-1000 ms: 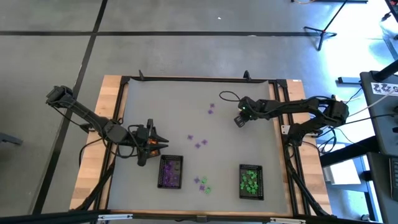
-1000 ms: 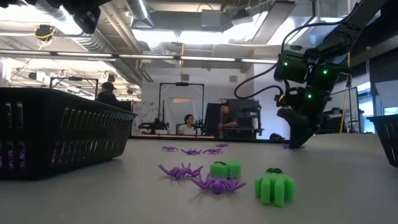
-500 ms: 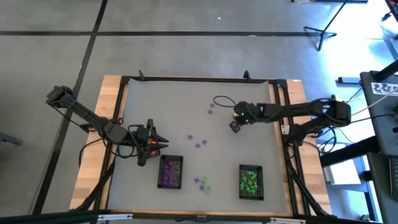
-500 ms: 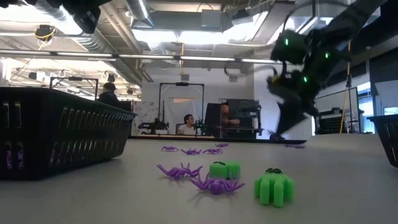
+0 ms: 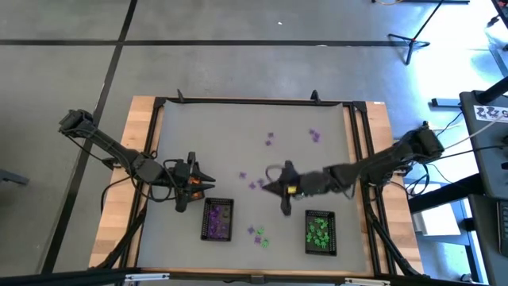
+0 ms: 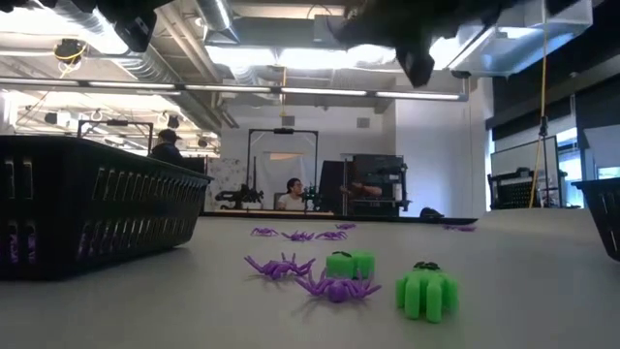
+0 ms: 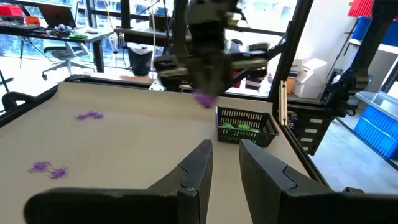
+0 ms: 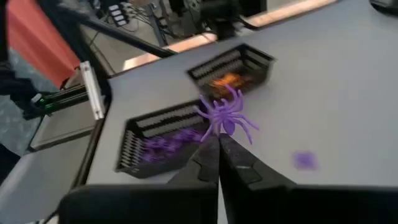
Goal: Sort Halloween decoration
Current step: Put the purple spider toy into the bottom left black basket, then put the green skeleton toy into the bottom right black basket
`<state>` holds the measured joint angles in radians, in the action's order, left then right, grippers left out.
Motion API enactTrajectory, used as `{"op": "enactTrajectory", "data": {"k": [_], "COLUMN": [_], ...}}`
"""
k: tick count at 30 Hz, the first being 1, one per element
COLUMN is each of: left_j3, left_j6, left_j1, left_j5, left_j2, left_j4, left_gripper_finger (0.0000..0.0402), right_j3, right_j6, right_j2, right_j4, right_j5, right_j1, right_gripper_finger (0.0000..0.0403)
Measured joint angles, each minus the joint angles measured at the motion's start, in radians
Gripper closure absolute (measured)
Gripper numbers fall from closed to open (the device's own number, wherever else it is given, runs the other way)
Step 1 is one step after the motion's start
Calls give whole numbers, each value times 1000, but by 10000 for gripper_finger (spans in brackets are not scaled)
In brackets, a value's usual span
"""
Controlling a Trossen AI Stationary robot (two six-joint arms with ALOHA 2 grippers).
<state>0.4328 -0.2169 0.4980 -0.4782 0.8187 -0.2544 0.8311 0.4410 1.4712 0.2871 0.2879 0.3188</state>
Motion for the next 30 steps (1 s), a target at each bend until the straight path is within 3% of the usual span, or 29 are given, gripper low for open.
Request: {"op": "enactTrajectory", "data": {"k": [5, 18, 24, 30], "left_j3": [0, 0, 0, 0], "left_j6": [0, 0, 0, 0], "left_j1": [0, 0, 0, 0], "left_j5": [0, 0, 0, 0], "left_j2": [0, 0, 0, 0], "left_j4": [0, 0, 0, 0], "left_gripper_finger": [327, 327, 327, 327], "right_j3": [125, 559, 667, 683], "right_j6": [-57, -154, -154, -64], "right_j2": [148, 586, 667, 634], "right_j4": [40, 34, -61, -213], "right_j5": [126, 35, -2, 7], "right_j1": [89, 80, 73, 74], "right_gripper_finger": [402, 397, 311, 228]}}
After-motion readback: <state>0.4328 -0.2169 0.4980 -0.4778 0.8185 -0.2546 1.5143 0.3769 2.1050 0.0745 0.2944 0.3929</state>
